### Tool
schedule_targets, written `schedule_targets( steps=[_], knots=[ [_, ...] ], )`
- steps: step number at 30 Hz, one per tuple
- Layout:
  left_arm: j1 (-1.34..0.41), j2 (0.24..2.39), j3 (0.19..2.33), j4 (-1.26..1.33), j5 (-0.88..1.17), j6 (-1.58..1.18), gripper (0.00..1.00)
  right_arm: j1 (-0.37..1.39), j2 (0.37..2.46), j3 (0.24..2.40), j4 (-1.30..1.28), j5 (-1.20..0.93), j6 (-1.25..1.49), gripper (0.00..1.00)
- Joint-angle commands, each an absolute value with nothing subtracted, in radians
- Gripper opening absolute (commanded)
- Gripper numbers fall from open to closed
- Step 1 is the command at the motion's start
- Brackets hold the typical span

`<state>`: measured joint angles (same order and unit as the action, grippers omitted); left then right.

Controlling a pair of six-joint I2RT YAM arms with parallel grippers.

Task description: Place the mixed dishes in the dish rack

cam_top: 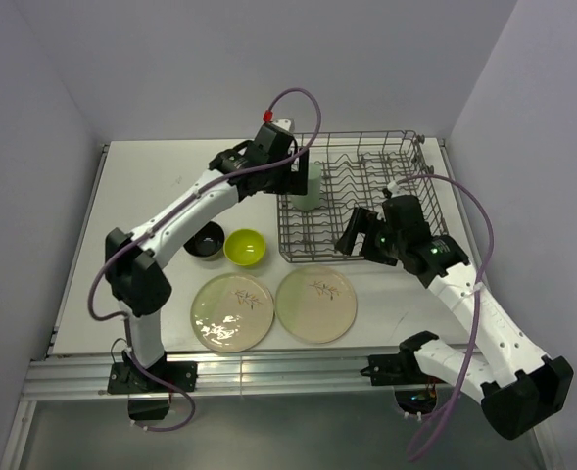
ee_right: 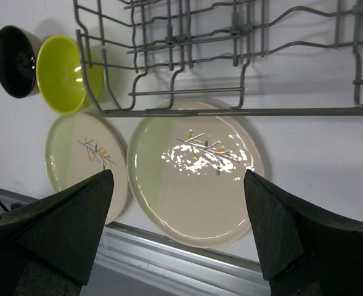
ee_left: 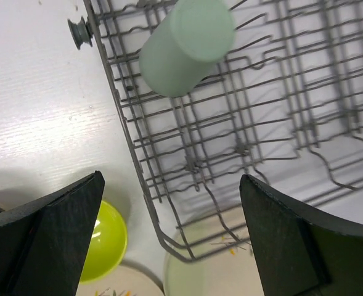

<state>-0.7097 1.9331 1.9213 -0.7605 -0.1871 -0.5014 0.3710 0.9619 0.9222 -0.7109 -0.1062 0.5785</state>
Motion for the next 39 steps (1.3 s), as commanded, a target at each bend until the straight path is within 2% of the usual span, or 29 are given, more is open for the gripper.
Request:
schedule_targets(
  steps=[1,6,13,21,27,32,36,39],
  knots=[
    [-0.742,1.813,1.882,-0.719,-0.236,-0.531,0.99,0.448,0.972,0.968,-0.696,-0.026,0.623,0.93],
    [-0.747,1.686,1.809,-0.747,-0.297,-0.554,0.99,0.551,1.015,1.025,-0.695,0.020,0.660,0.93],
    [-0.726,1.465,1.553,-0.758,-0.379,-0.624,0.99,0.715,1.141,1.106,-0.632,0.034,0.710,0.92],
    [-0.540,1.209,1.316,-0.750,-0.319,-0.647,0.99,0.891,1.434,1.282,-0.525,0.055,0.827,0.89],
    [-0.450,1.129,1.258,-0.788,-0.333,-0.626,0.99,0.976,1.675,1.480,-0.552,0.144,0.969,0.84],
    [-0.405,1.117,1.227,-0.787,-0.299,-0.617,0.99,1.003,1.796,1.532,-0.552,0.193,1.084,0.82],
    [-0.391,1.129,1.210,-0.776,-0.247,-0.612,0.99,1.006,1.827,1.536,-0.554,0.218,1.082,0.82],
    [-0.387,1.106,1.184,-0.744,-0.226,-0.617,0.99,1.005,1.848,1.571,-0.549,0.201,0.971,0.82]
  ],
)
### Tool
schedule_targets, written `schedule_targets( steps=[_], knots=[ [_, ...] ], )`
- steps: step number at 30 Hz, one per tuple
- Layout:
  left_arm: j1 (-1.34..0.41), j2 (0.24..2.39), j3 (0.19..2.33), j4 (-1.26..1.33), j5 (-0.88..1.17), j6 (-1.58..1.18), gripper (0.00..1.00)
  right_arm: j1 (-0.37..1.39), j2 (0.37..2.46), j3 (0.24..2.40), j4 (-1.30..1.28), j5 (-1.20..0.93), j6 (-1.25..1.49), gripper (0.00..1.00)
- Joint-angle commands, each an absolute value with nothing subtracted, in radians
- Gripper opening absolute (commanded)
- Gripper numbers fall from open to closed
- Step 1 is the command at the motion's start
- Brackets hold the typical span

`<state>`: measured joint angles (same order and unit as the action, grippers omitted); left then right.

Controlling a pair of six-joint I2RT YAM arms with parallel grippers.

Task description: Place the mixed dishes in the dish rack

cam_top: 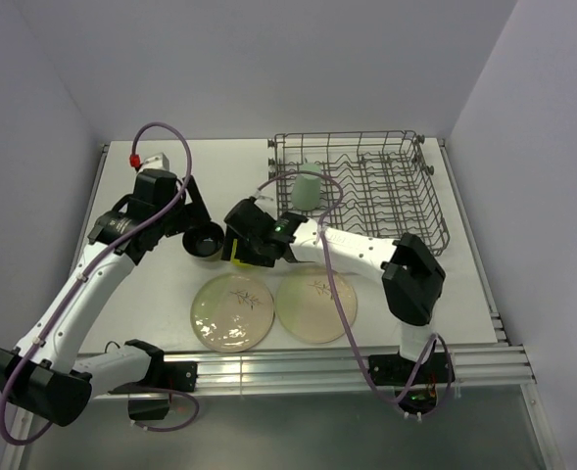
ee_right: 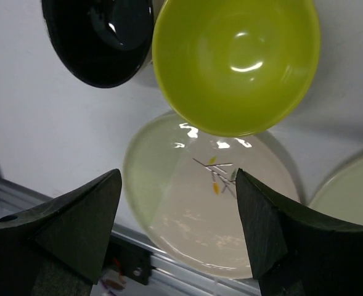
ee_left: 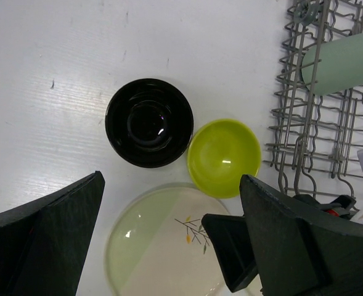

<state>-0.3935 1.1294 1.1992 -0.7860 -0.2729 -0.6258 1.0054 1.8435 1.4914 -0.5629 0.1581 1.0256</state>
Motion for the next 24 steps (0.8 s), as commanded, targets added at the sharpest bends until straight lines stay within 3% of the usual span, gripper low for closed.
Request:
schedule_targets(
  steps=[1,10,24],
  knots=[
    [-0.384,1.101,1.174,-0.739,-0.218,-0.620,0.99,1.006,1.885,1.603,-0.572,0.193,0.881,0.82],
    [-0.379,1.054,1.143,-0.733,-0.192,-0.617,0.99,1.032,2.097,1.904,-0.802,0.325,0.502,0.81],
    [-0.328,1.065,1.143,-0.778,-0.253,-0.589,0.99,1.042,2.019,1.751,-0.692,0.318,0.509,0.78]
  ],
)
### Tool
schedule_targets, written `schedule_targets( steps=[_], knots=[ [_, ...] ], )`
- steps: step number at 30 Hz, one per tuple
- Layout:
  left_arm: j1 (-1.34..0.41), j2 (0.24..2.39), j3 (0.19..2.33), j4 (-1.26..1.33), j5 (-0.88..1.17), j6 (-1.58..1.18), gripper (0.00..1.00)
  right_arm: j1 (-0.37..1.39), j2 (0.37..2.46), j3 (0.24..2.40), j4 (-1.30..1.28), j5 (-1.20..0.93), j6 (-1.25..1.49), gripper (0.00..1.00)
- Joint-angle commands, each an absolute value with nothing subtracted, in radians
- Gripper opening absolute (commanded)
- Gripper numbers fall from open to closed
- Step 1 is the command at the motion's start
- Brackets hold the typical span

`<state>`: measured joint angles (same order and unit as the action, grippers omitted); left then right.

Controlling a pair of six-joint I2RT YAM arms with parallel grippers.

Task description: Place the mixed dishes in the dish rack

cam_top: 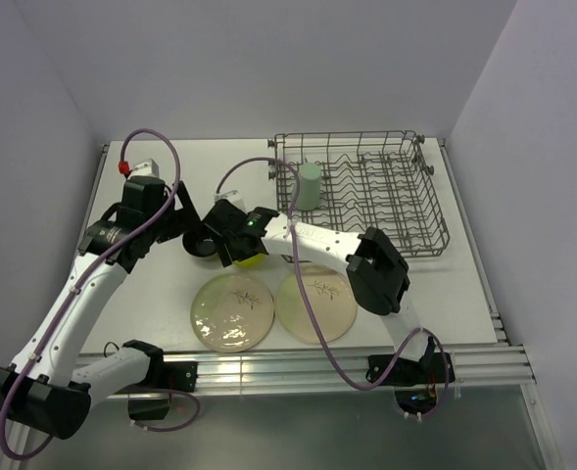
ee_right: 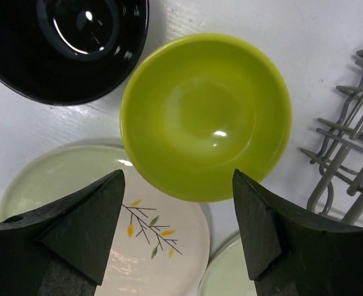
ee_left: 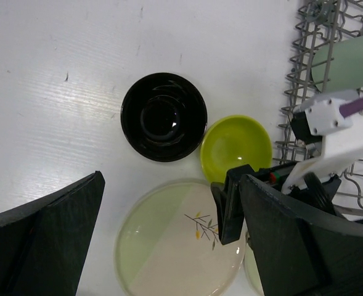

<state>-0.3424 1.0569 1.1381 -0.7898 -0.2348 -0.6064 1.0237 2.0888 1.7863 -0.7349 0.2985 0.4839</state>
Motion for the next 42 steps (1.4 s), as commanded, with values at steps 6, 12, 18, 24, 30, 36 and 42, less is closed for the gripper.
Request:
schedule_targets(
  steps=[6,12,18,24,30,36,42],
  knots=[
    [-0.310,1.129,1.111,-0.753,-0.224,-0.591,0.99,1.054,1.873,1.655,-0.696,0.374,0.595,0.79],
    [-0.311,1.137,1.049,-0.692,-0.074,-0.604,0.86,1.065,1.614,1.527,-0.753,0.462,0.684,0.80],
    [-0.354,1.167,1.003,-0.664,-0.031,-0.670,0.77,1.063,1.366,1.444,-0.847,0.583,0.747,0.81],
    [-0.469,1.255,1.009,-0.657,-0.052,-0.771,0.67,1.063,1.143,1.358,-0.841,0.574,0.762,0.81],
    [-0.495,1.304,0.965,-0.591,-0.012,-0.860,0.68,1.062,1.020,1.279,-0.854,0.583,0.769,0.81],
    [-0.511,1.287,0.930,-0.558,-0.017,-0.975,0.66,1.062,0.914,1.207,-0.856,0.584,0.781,0.82],
    [-0.561,1.357,0.934,-0.542,-0.066,-1.032,0.64,1.063,0.850,1.172,-0.856,0.581,0.781,0.82]
  ],
)
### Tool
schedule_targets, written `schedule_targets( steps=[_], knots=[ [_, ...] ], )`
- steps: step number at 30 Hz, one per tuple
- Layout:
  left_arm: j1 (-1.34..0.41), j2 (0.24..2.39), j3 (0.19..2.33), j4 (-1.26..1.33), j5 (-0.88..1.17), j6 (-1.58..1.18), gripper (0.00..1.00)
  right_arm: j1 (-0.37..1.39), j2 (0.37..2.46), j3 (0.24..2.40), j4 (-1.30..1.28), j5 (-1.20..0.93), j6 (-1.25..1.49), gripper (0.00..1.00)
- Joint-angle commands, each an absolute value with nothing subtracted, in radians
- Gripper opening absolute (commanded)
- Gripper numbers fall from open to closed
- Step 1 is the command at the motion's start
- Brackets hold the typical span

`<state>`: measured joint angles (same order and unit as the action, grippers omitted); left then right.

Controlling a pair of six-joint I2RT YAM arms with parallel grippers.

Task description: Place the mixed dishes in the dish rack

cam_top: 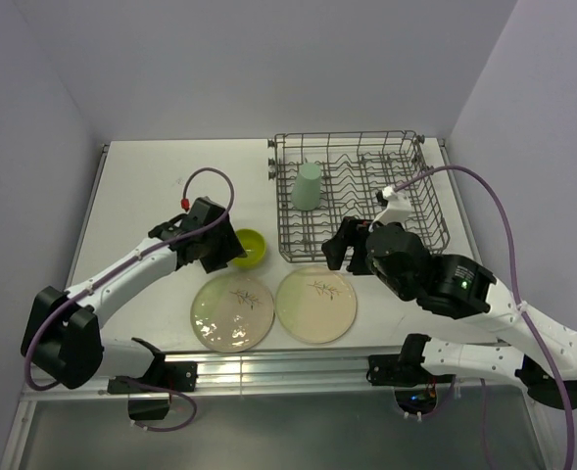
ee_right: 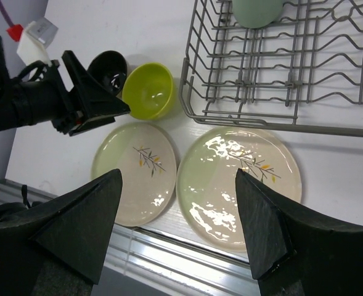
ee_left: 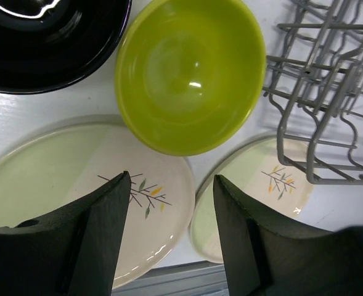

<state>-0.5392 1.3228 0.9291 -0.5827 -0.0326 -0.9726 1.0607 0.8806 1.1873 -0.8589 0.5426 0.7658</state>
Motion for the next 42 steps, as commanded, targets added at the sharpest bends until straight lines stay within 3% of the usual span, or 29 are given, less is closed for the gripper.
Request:
schedule_targets(
  steps=[1,3,5,15,24,33,34,42],
  knots=[
    [-0.566,1.365,0.933,-0.540,-0.072,-1.045,0.62,1.062,0.844,1.167,-0.857,0.581,0.779,0.81],
    [-0.572,1.379,0.924,-0.528,-0.089,-1.058,0.59,1.062,0.822,1.158,-0.870,0.587,0.779,0.82],
    [-0.584,1.390,0.922,-0.531,-0.110,-1.068,0.49,1.062,0.807,1.147,-0.874,0.597,0.781,0.82],
    [-0.600,1.450,0.933,-0.531,-0.161,-1.086,0.50,1.062,0.773,1.121,-0.881,0.611,0.769,0.82],
    [-0.600,1.562,1.008,-0.526,-0.189,-1.068,0.46,1.062,0.769,1.108,-0.885,0.607,0.762,0.83],
    [-0.583,1.580,1.026,-0.529,-0.212,-1.045,0.09,1.062,0.755,1.097,-0.897,0.609,0.772,0.83],
    [-0.578,1.578,1.026,-0.531,-0.209,-1.042,0.01,1.062,0.755,1.098,-0.897,0.607,0.772,0.83],
    [-0.575,1.471,1.006,-0.590,-0.239,-1.028,0.00,1.062,0.775,1.106,-0.900,0.589,0.770,0.83]
  ],
)
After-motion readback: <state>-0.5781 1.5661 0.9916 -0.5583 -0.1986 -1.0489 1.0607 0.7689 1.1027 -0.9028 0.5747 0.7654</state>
